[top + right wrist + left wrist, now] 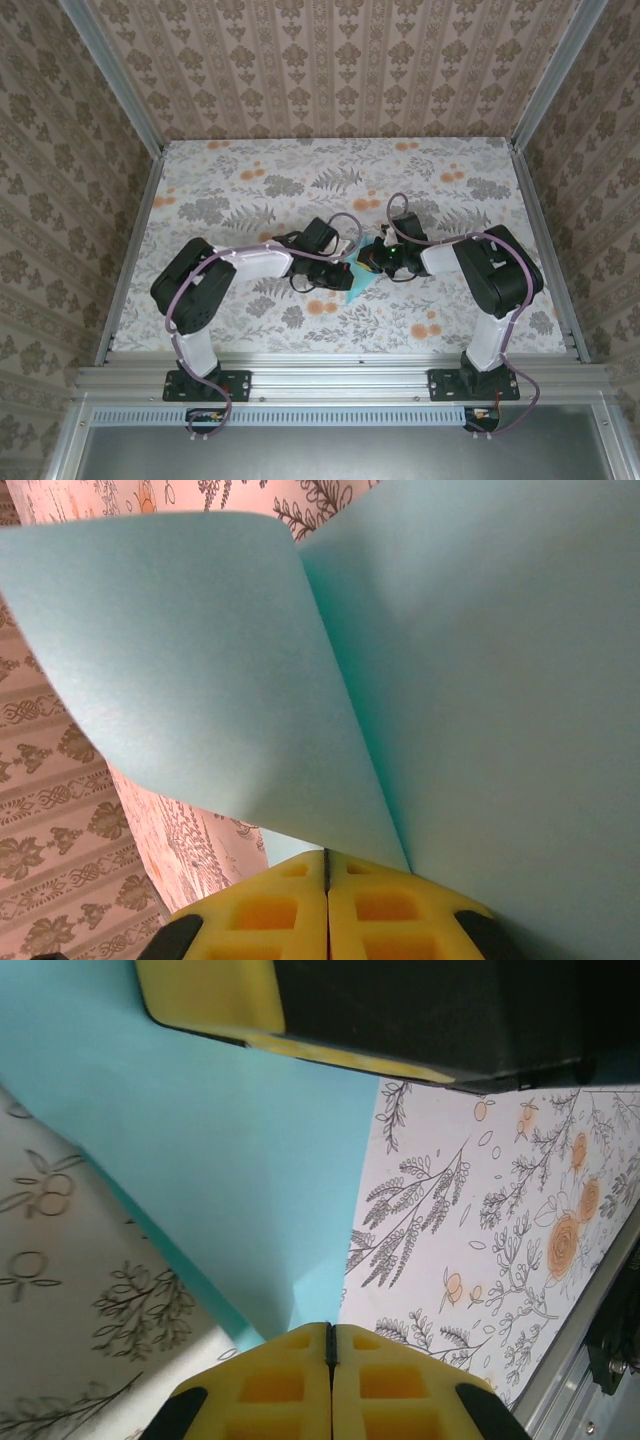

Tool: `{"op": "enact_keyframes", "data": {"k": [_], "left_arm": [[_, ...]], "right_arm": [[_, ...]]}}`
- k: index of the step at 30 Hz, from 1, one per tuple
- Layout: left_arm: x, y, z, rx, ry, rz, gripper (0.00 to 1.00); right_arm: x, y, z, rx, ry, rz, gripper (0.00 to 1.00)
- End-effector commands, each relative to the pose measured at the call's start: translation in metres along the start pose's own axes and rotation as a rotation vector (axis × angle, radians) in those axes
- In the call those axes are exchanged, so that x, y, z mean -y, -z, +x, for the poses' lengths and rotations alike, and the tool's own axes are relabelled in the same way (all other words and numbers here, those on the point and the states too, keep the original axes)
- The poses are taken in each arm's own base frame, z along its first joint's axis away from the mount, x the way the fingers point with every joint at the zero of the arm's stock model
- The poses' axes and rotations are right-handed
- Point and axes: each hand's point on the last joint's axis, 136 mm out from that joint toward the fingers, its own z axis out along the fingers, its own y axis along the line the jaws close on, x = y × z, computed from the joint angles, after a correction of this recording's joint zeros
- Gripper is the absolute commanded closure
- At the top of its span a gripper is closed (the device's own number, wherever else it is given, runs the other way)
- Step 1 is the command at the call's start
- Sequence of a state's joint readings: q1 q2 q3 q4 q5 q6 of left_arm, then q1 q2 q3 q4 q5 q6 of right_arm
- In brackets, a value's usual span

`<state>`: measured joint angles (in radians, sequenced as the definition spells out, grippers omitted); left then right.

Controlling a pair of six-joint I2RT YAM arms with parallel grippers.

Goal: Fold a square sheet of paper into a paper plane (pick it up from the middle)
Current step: Fourth fold the wing at the center of the table.

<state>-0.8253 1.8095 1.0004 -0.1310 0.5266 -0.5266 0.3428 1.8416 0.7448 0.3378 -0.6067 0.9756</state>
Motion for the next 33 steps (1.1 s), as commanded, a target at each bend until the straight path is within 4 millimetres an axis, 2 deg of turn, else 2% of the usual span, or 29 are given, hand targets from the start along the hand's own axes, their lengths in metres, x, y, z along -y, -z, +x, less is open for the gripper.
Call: {"op": "enact_keyframes", "data": {"k": [1, 14, 25, 33], "left_arm": [[-0.002, -0.01, -0.009, 0.044, 0.022, 0.012, 0.95], [-0.047, -0.025, 0.02, -0.041, 0.009, -0.144, 0.99], [-0.073, -0.022, 0.049, -0.123, -0.008, -0.245, 1.0], [-0.088, -0.021, 0.07, -0.168, -0.009, -0.284, 1.0]], "right_arm": [[0.04, -0.005, 0.015, -0.038, -0.099, 0.109, 0.92], [0.031, -0.002, 0.01, -0.026, -0.077, 0.107, 0.88], [0.022, 0.006, -0.019, 0.042, -0.023, 0.224, 0.88], [0.017, 0.005, -0.042, 0.065, -0.002, 0.265, 0.88]]}}
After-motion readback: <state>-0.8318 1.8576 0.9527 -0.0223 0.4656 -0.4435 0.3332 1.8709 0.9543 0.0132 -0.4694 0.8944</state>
